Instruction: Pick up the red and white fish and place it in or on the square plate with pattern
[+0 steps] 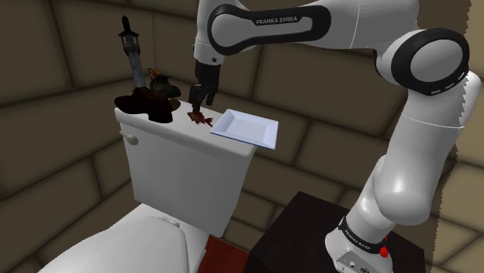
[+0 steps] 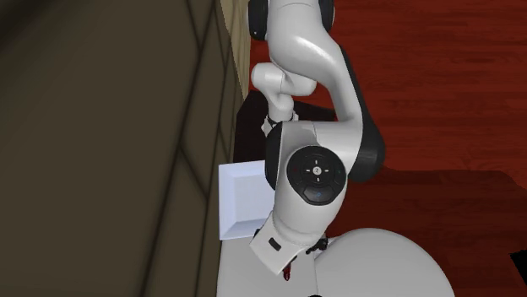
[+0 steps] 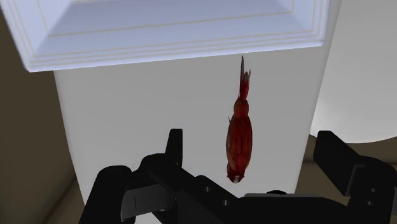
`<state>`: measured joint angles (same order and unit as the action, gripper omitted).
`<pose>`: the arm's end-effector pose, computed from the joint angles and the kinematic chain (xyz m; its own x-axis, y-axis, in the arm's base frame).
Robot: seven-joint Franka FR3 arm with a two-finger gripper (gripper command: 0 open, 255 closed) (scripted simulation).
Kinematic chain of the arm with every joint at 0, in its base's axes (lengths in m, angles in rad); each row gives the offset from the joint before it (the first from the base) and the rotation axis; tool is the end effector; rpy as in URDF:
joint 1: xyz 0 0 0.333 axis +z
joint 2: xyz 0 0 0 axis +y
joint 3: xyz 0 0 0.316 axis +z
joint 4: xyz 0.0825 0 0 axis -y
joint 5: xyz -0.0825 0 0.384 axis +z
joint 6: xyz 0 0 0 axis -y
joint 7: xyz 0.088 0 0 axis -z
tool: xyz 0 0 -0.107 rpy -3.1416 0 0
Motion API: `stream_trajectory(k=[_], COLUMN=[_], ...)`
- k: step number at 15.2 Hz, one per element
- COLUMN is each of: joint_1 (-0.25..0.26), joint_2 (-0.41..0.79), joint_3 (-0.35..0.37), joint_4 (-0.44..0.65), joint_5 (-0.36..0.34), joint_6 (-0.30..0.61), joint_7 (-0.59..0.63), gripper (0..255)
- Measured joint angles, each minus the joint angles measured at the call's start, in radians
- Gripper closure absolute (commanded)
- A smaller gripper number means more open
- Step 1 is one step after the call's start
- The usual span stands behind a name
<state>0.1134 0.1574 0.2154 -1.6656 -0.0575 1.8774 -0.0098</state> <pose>0.5874 0.1876 0.5163 0.9373 0.3437 0.0578 0.3429 -0.9391 0.0228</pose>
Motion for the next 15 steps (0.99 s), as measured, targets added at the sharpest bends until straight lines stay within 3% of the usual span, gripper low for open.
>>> stream_trajectory(k=[7,13,14,15], joint_1=[0.002,0.002,0.002,0.002], joint_2=[0.032,0.034,0.034,0.034], joint_3=[0.0,-0.001,-0.001,-0.001], joint_4=[-0.045,-0.054,-0.054,-0.054], joint_5=[-0.006,-0.007,-0.007,-0.007], joint_6=[0.077,0.088,0.088,0.088], joint_7=[0.003,0.004,0.004,0.004], gripper=[0,0,255,255])
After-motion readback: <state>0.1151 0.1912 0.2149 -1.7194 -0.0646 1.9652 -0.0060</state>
